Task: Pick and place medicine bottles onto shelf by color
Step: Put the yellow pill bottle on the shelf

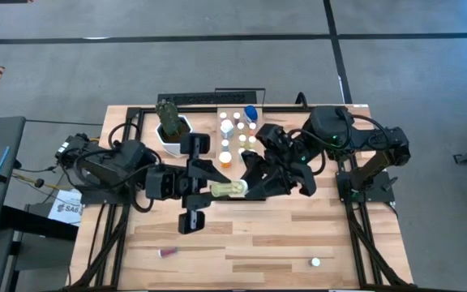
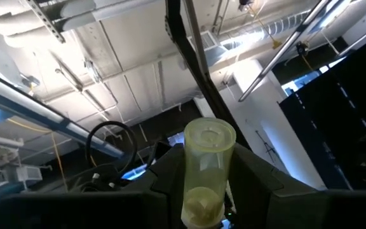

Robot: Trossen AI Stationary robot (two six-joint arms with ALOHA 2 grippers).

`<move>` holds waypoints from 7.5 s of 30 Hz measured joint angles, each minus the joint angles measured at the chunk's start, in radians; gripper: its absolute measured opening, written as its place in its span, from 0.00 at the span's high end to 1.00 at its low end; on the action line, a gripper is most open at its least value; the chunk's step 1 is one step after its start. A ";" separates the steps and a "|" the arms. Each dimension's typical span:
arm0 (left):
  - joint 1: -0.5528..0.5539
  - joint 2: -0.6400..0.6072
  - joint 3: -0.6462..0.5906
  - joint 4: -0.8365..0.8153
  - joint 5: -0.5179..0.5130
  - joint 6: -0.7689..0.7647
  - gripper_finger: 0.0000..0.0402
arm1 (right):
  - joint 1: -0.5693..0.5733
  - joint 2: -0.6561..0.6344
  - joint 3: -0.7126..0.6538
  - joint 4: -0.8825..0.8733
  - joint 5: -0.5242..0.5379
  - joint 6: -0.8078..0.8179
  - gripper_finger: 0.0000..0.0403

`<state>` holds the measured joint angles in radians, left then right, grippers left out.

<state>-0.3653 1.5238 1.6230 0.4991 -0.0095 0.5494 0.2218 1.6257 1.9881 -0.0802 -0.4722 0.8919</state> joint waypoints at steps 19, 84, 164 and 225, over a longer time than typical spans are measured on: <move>0.001 0.000 0.000 -0.003 0.059 -0.100 0.79 | 0.005 -0.001 0.000 -0.053 -0.088 -0.036 0.51; 0.004 0.001 0.000 -0.082 0.020 -0.058 0.79 | -0.114 -0.027 0.001 -0.128 -0.216 -0.056 0.40; 0.075 -0.014 0.000 -0.378 -0.361 -0.491 0.79 | 0.011 -0.098 0.000 -0.578 0.586 -0.863 0.42; 0.093 0.115 -0.001 -0.730 -0.314 -0.732 0.48 | 0.092 -0.059 0.000 -1.184 0.509 -0.587 0.67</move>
<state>-0.2718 1.6390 1.6222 -0.2308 -0.3232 -0.1830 0.3140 1.5663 1.9881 -1.2639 0.0372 0.3051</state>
